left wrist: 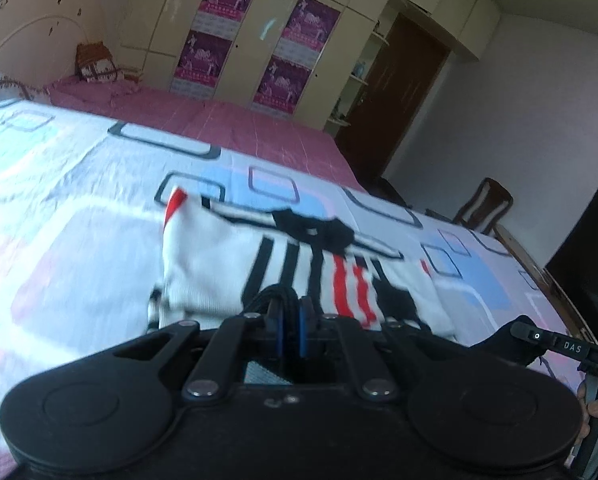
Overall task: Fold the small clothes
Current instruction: 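Grasp the sweater's black hem with both grippers, then lift the hem with both grippers and fold it toward the collar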
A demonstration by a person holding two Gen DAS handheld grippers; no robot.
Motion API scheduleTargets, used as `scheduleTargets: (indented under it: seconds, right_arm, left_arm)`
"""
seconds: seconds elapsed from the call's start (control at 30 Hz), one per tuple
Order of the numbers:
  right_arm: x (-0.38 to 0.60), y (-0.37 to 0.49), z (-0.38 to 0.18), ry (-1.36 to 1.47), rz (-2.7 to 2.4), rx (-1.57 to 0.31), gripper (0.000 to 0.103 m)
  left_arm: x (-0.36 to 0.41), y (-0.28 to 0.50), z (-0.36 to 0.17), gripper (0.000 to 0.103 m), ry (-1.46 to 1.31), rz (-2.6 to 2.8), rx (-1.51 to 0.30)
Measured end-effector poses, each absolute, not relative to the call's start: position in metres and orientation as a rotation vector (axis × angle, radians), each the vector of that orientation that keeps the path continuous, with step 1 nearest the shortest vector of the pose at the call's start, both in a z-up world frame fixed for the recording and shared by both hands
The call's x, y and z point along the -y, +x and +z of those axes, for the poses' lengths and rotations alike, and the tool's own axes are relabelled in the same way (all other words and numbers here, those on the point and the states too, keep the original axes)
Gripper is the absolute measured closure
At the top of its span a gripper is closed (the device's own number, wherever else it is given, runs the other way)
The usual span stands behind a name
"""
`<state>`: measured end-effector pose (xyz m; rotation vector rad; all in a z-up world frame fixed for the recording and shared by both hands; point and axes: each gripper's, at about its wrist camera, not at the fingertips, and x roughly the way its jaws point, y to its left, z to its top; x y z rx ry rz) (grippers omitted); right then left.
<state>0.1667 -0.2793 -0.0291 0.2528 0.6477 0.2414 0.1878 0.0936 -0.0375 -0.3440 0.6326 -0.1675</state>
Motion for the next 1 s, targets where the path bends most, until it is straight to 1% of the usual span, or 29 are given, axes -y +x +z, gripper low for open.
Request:
scheduleTargets:
  seconds: [0.17, 0.33, 0.6, 0.63, 0.67, 0.7, 0.73, 0.77, 0.8, 0.83, 0.87, 0.9, 0.93, 0.97, 1.0]
  right_arm:
    - [0.282, 0.229, -0.04, 0.314, 0.223, -0.666, 0.094]
    - [0.282, 0.281, -0.059, 0.332, 0.212, -0.712, 0.094]
    - [0.281, 0.335, -0.097, 0.33, 0.192, -0.798, 0.094]
    - [0.282, 0.34, -0.103, 0.329, 0.189, -0.811, 0.094]
    - [0.282, 0.344, -0.107, 0.326, 0.19, -0.823, 0.094]
    - [0.283, 0.347, -0.112, 0.325, 0.192, -0.833, 0.093]
    - [0.283, 0.349, -0.114, 0.323, 0.195, -0.838, 0.093]
    - [0.283, 0.35, -0.116, 0.319, 0.202, -0.841, 0.093]
    - [0.284, 0.351, -0.117, 0.321, 0.21, -0.839, 0.093]
    - [0.285, 0.352, -0.117, 0.325, 0.216, -0.834, 0.092]
    - [0.287, 0.352, -0.116, 0.328, 0.22, -0.825, 0.084]
    - [0.289, 0.352, -0.114, 0.322, 0.207, -0.805, 0.058]
    - [0.29, 0.351, -0.111, 0.309, 0.191, -0.778, 0.043]
    - [0.292, 0.351, -0.108, 0.295, 0.184, -0.75, 0.03]
    - [0.294, 0.353, -0.107, 0.279, 0.201, -0.744, 0.03]
  left_arm:
    - [-0.094, 0.24, -0.04, 0.096, -0.339, -0.133, -0.623]
    - [-0.099, 0.289, -0.049, 0.096, -0.336, -0.097, -0.654]
    - [-0.094, 0.344, -0.081, 0.095, -0.291, -0.04, -0.736]
    - [-0.095, 0.349, -0.086, 0.091, -0.292, -0.03, -0.752]
    - [-0.096, 0.353, -0.091, 0.09, -0.291, -0.017, -0.765]
    - [-0.097, 0.357, -0.095, 0.081, -0.286, 0.002, -0.769]
    - [-0.099, 0.358, -0.097, 0.076, -0.287, 0.009, -0.767]
    - [-0.102, 0.358, -0.098, 0.073, -0.297, 0.008, -0.761]
    - [-0.105, 0.359, -0.098, 0.062, -0.307, 0.004, -0.757]
    - [-0.108, 0.36, -0.097, 0.042, -0.313, 0.007, -0.754]
    - [-0.112, 0.357, -0.095, 0.034, -0.32, 0.01, -0.741]
    - [-0.116, 0.356, -0.093, 0.029, -0.323, 0.002, -0.721]
    - [-0.118, 0.355, -0.09, 0.028, -0.318, -0.01, -0.709]
    - [-0.12, 0.355, -0.088, 0.028, -0.309, -0.029, -0.709]
    - [-0.122, 0.356, -0.087, 0.028, -0.303, -0.048, -0.712]
